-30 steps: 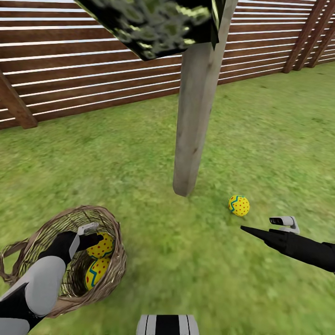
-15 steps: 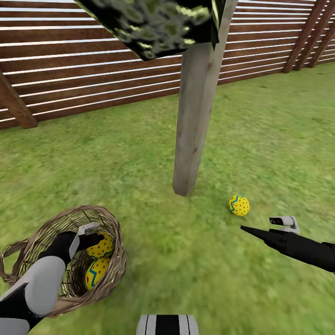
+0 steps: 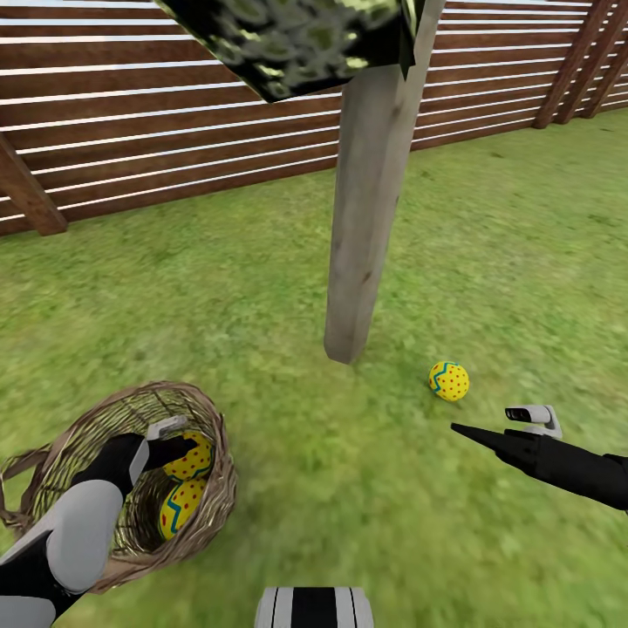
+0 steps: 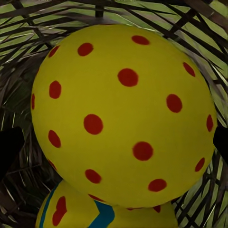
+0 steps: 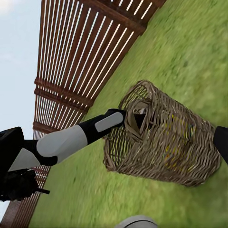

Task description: Take the three Easter eggs out of the wicker basket on the lawn in the garden, then place them on the lawn next to a single tree (choose any tree) so that all three eggs are next to the same tree and none are left in the basket.

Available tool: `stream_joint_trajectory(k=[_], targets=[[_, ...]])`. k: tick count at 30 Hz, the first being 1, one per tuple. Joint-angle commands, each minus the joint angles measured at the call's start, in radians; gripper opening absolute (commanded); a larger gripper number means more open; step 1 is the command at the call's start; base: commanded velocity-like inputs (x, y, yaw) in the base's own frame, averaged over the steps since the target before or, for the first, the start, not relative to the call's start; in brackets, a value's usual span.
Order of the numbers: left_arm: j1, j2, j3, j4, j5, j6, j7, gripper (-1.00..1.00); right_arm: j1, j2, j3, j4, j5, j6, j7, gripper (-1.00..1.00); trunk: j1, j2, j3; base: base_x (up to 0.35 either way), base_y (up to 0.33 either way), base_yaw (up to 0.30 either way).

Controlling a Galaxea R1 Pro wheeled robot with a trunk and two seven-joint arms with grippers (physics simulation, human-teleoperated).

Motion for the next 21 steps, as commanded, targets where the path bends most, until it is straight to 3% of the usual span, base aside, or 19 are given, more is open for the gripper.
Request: stream_joint_trajectory(k=[1,4,9,21], targets=[[-0.001,-0.001,0.008,-0.002,-0.011,0.004,-0.008,1.0,0.0,0.0,0.0,0.0,0.0,0.005,0.003,1.0,0.0,0.0,-0.001,0.0,0.0,0.0],[-0.001,-0.001,0.008,-0.002,-0.011,-0.004,-0.008,1.0,0.0,0.0,0.0,0.0,0.0,0.005,0.003,1.0,0.0,0.0,-0.001,0.0,0.0,0.0],[0.0,-0.002,0.008,-0.002,-0.011,-0.023,-0.008,1.0,0.0,0.0,0.0,0.0,0.0,0.005,0.003,1.0,0.002,-0.001,-0.02,0.0,0.0,0.0],[-0.001,-0.002,0.008,-0.002,-0.011,-0.031,-0.008,1.0,0.0,0.0,0.0,0.0,0.0,0.005,0.003,1.0,0.003,-0.002,-0.028,0.0,0.0,0.0]])
